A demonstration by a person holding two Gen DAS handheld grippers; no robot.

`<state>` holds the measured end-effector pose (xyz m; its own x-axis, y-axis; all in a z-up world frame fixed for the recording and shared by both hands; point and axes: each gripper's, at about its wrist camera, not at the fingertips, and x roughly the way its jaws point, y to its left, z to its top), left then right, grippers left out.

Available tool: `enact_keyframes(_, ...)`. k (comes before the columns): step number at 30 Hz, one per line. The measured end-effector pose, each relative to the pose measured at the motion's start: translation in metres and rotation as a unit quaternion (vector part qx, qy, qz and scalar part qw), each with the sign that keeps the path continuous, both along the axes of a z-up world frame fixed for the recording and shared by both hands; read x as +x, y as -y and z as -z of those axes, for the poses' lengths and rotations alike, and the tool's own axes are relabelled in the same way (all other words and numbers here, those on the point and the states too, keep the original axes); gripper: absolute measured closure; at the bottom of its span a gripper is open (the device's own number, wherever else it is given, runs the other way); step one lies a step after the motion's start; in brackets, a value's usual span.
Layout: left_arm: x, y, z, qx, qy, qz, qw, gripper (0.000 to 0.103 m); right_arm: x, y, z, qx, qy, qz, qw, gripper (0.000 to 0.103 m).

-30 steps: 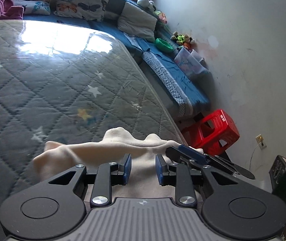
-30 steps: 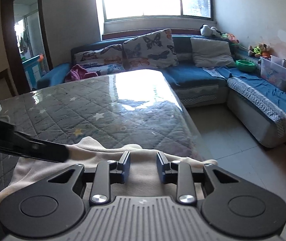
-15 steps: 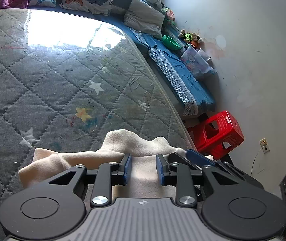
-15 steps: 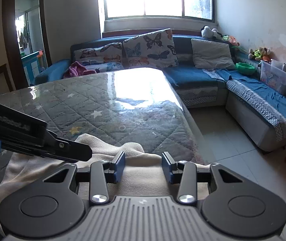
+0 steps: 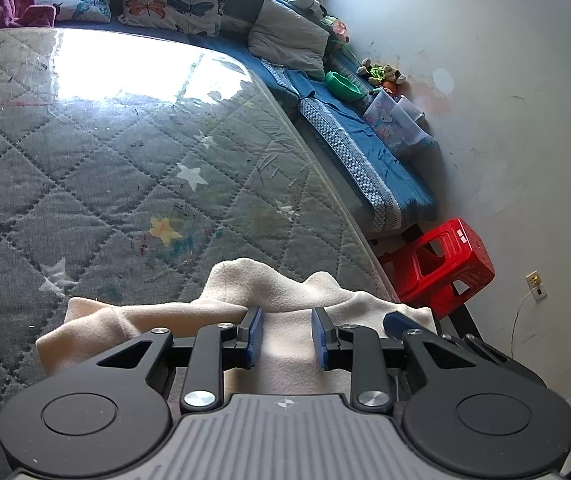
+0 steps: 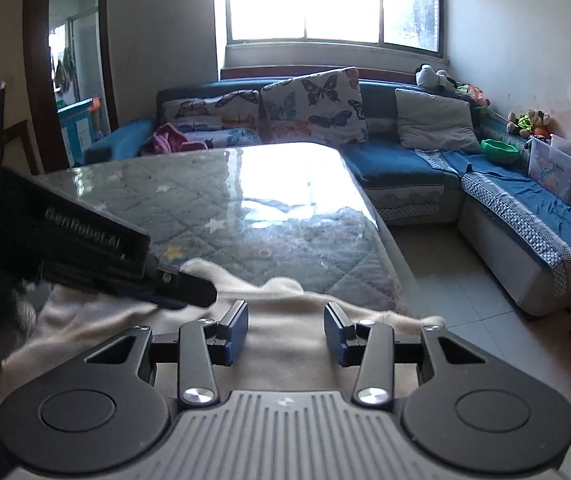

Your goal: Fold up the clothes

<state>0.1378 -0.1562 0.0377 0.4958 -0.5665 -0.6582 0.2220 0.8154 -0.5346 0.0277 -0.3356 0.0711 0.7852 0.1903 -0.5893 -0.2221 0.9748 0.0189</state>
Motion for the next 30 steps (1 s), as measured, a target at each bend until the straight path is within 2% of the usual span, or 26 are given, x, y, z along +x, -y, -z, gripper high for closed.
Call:
enact_keyframes(8,-0.004,0.002,-0.002,0.007,0.008,-0.001,0.9999,0.073,-0.018,0.007,-0.003,0.002,0.006,0.008,1.000,0.060)
enact_keyframes(13,-0.015,-0.001,-0.008,0.010,0.020,-0.001,0.9998,0.068,-0.032,0.011,-0.001,0.006,0.007,0.017,1.000,0.060)
enact_keyframes(16,-0.028,-0.004,-0.012,0.012,0.031,0.005,0.9994,0.066,-0.044,0.014,0.000,0.009,0.010,0.022,1.000,0.059)
enact_keyframes(19,-0.043,-0.008,-0.015,0.011,0.039,0.012,0.9991,0.066,-0.055,0.019,-0.001,0.013,0.014,0.025,1.000,0.053)
enact_keyframes(30,-0.102,-0.025,-0.012,0.031,0.062,0.036,0.9969,0.066,-0.098,0.033,0.001,0.008,0.020,0.040,0.999,0.053)
